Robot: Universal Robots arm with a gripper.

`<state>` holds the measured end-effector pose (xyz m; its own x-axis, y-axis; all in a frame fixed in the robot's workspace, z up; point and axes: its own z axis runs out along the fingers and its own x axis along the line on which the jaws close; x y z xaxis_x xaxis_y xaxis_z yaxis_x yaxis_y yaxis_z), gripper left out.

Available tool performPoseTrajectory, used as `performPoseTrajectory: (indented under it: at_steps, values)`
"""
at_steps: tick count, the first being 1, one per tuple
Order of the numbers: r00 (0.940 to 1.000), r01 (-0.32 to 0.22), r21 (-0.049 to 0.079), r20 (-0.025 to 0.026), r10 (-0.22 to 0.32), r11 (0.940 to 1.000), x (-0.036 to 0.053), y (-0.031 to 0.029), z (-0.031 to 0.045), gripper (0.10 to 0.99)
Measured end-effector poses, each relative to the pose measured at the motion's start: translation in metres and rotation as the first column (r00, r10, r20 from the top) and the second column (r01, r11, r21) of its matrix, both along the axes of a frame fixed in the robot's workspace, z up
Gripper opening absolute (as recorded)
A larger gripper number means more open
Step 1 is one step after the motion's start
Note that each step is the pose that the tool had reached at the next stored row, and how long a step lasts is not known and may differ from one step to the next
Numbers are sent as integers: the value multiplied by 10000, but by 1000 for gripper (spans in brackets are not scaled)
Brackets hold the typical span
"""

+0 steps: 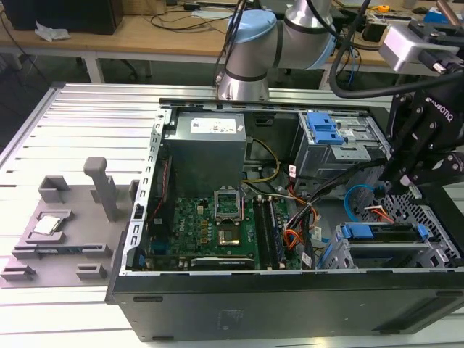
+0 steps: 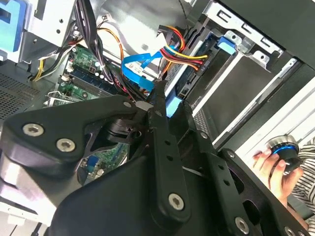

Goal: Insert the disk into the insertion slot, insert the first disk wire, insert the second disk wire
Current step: 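Insert the second disk wire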

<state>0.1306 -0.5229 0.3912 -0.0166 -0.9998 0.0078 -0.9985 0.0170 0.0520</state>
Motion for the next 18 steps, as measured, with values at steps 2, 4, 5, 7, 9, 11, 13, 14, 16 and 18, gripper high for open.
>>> performPoseTrajectory:
  at_steps: [2,4,5,7,9,11,13,14,16,18]
  values:
    - [10000,-2,0,0,2,10000,-3,16,-8,302]
    - [10000,-13,0,0,13,10000,-3,52,-22,302]
    - [10000,-26,0,0,26,10000,-3,77,-27,302]
    - [9993,-367,1,0,367,9993,-3,135,-44,302]
    - [9945,-1051,-50,-4,1051,9945,-3,140,-69,302]
    - [9909,-1346,-97,-11,1346,9909,-9,140,-95,302]
    - [9889,-1488,-108,-12,1488,9888,-14,140,-143,302]
    - [9883,-1528,-114,-13,1528,9882,-15,140,-188,302]
    - [9876,-1567,-180,-23,1567,9875,-16,140,-239,302]
    - [9876,-1569,-257,-36,1569,9873,-16,140,-241,302]
